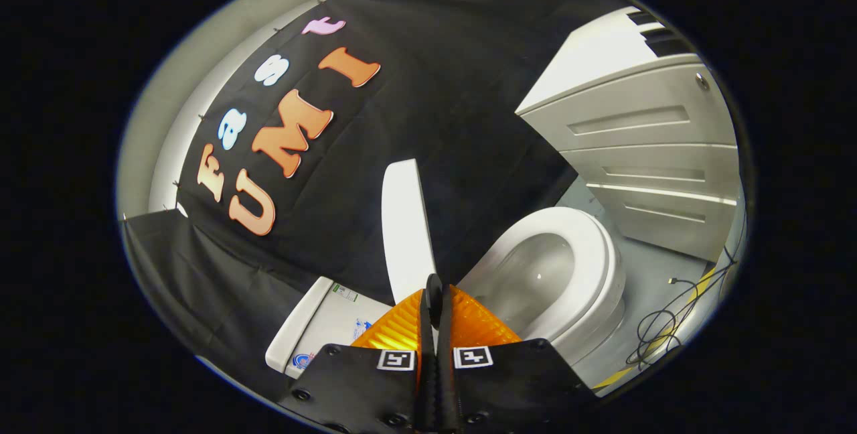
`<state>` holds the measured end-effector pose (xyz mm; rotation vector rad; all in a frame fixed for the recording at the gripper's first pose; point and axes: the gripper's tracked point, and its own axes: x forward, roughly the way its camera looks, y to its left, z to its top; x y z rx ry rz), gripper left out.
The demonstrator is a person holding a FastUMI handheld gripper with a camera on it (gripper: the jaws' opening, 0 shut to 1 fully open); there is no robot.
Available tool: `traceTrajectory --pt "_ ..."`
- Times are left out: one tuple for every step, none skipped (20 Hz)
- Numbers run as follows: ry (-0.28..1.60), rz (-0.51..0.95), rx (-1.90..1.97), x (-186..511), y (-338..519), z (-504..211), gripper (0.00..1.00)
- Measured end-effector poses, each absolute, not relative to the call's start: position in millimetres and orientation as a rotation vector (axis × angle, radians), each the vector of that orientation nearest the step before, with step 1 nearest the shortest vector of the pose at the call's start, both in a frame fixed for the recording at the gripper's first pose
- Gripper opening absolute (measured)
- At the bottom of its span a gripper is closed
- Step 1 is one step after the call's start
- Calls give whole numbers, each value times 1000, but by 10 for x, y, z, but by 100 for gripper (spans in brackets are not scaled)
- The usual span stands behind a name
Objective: Open the toilet lid.
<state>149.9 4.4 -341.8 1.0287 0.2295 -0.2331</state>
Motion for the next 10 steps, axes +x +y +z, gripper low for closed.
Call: traceTrajectory --pt "228 -226 1020 1524 91 -3344 8" --pt "226 -221 1011 1543 144 -3278 7" --pt "227 -213 1001 1555 206 -3224 8" --pt "229 -204 986 1585 271 -3168 8" --pt "229 -193 966 1613 337 -3114 8" --pt "230 -181 951 1633 409 -3058 8" --pt "231 -170 938 1630 463 -3002 8" --pt "231 -162 926 1641 522 -2948 7" --pt "235 -153 912 1671 584 -2910 8" --pt "242 -146 895 1692 649 -2870 8"
